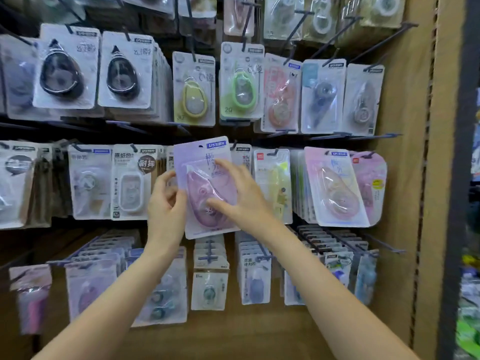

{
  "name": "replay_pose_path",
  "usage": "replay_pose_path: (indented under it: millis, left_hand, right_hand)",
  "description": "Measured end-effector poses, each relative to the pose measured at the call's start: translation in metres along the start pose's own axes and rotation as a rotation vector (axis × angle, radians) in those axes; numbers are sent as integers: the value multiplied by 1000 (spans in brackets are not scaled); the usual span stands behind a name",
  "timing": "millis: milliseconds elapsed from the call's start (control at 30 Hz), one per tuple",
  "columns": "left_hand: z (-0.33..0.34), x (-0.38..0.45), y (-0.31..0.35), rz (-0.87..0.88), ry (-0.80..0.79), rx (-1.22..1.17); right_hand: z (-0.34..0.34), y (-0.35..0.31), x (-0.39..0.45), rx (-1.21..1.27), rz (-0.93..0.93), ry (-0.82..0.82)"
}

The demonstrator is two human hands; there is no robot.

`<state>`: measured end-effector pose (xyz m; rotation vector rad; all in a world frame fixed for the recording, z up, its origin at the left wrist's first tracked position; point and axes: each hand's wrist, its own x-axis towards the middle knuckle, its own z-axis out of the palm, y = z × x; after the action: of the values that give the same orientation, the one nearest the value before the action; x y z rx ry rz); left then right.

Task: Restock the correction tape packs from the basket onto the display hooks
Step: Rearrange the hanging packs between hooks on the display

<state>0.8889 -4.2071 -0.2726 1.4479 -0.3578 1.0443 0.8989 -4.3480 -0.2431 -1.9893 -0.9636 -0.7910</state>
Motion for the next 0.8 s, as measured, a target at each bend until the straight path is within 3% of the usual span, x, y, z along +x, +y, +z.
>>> replay_pose_path:
  millis: [133, 267, 433, 600, 800]
  left_hand:
    - [-30, 17, -9, -43, -7, 101]
    - [-45, 26, -13, -86, -43, 14]
    - [-33, 33, -15, -37, -258, 514]
    - [-5, 47, -13, -323, -145, 373]
    - [-7, 36, -9, -176, -65, 228]
  right_hand:
    - [29, -8, 20, 94, 67, -8]
    - [26, -9, 12, 271, 48, 111]
    - [5, 6, -6, 225, 89, 209]
    - [-8, 13, -17, 162, 117, 182]
    - [-20, 16, -18, 148, 108, 188]
